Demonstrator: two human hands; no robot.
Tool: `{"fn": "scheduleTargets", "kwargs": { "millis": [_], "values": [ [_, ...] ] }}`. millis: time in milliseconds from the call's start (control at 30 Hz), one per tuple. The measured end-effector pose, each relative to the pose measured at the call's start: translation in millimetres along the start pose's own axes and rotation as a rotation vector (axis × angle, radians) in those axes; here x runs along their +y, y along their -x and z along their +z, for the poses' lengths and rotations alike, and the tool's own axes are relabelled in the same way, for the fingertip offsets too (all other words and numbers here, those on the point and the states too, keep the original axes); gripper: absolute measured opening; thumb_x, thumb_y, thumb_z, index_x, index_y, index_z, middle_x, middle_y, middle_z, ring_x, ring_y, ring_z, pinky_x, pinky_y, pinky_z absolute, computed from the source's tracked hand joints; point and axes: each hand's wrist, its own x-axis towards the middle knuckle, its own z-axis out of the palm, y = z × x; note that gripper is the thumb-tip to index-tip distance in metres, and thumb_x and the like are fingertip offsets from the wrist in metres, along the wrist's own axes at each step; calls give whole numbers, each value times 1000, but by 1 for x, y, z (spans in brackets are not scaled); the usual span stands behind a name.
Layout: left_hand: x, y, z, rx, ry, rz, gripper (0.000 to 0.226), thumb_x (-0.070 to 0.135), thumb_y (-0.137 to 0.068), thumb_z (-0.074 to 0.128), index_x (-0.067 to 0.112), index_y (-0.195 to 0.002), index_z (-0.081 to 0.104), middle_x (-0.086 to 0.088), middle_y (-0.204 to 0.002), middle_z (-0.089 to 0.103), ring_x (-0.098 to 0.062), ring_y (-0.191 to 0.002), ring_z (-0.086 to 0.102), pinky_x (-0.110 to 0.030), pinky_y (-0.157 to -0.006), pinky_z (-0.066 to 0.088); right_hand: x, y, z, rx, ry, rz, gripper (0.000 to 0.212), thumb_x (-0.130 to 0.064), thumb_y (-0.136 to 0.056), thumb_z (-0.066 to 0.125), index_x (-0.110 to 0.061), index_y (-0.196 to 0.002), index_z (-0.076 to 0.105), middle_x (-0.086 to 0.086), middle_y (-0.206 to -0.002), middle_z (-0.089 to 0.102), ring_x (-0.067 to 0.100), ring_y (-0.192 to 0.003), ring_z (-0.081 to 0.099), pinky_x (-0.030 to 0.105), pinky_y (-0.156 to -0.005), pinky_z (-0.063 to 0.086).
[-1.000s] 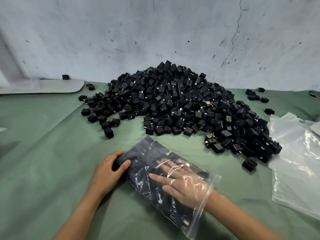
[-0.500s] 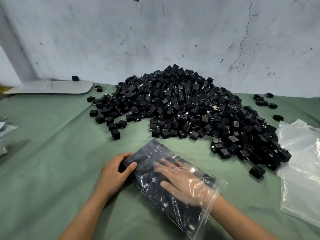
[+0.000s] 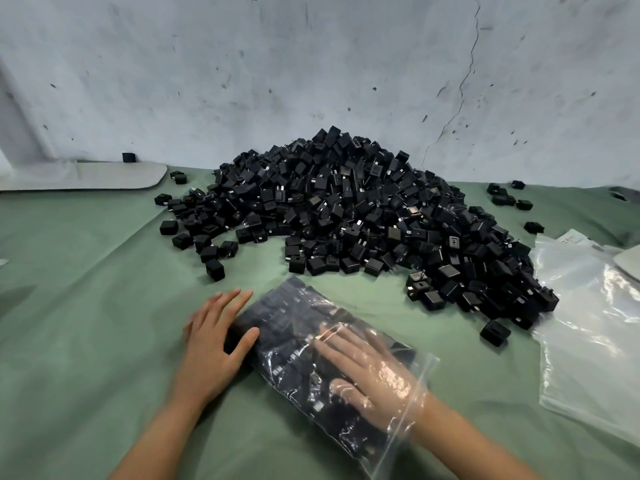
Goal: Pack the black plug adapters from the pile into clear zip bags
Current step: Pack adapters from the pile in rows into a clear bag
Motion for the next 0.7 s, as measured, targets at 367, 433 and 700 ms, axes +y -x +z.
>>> {"fn": "scheduleTargets", "kwargs": {
  "millis": [367,433,700],
  "values": [
    [12,-3,7,-153,-69,139,74,76,-87,10,38,-137,49,17,-146,42,-21,-133,39,-48,-110,29,84,118,-27,681,-116,313,26,-26,-96,53,-10,-92,73,-2,-100,64,10,-92,62,25,-80,50],
    [14,-3,6,-160,-62,132,75,77,-87,10,37,-136,50,16,-145,43,-21,-131,40,-49,-109,30,116,106,-31,627,-79,551,22,-14,-88,66,-9,-109,69,7,-113,60,24,-99,60,33,-85,48],
    [13,-2,5,-166,-7,130,70,76,-88,13,39,-135,50,19,-145,42,-21,-130,40,-49,-108,32,143,74,-19,340,-136,635,34,6,-79,68,-10,-109,67,10,-115,63,34,-107,57,36,-90,42]
  ]
}}
